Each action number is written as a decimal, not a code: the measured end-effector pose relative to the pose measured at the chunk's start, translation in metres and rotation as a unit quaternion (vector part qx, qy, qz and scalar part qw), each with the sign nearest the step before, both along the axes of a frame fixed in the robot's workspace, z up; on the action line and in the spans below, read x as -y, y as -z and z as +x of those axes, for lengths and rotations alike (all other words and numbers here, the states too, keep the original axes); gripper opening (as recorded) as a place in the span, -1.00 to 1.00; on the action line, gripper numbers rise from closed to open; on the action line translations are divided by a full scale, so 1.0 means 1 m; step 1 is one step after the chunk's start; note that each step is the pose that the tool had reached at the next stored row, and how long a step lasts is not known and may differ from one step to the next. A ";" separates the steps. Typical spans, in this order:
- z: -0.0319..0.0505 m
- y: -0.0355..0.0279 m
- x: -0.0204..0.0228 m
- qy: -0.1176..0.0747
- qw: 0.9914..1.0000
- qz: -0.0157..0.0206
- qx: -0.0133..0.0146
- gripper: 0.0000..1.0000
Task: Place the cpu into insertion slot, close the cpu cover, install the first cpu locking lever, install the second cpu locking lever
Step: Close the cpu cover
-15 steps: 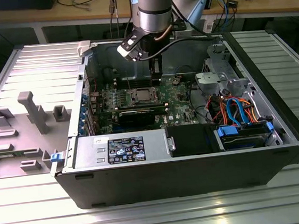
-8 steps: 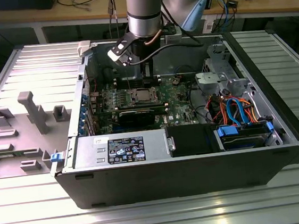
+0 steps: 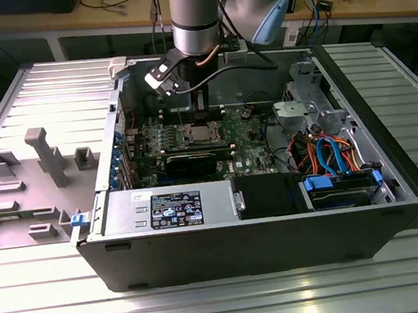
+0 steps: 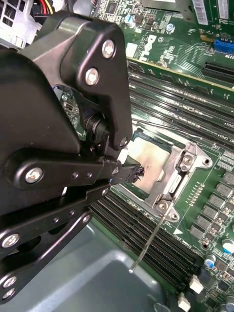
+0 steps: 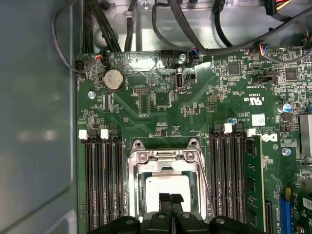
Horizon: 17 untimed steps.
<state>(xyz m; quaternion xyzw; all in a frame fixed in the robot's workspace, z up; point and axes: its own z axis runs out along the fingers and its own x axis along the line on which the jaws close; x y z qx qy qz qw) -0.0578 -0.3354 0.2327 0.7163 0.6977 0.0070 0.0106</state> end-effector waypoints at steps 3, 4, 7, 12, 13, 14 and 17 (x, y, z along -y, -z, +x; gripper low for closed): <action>-0.0026 0.0013 0.0000 -0.004 1.000 0.000 0.000 -0.79; -0.0038 0.0018 0.0000 -0.008 1.000 0.000 0.000 -0.79; -0.0044 0.0021 0.0000 -0.009 1.000 0.000 0.000 -0.79; -0.0044 0.0022 0.0000 -0.008 1.000 0.000 0.000 -0.79; -0.0044 0.0022 0.0000 -0.008 1.000 0.000 0.000 -0.79; -0.0044 0.0022 0.0000 -0.008 1.000 0.000 0.000 -0.79; -0.0073 0.0041 0.0000 -0.011 1.000 0.000 0.000 -0.79</action>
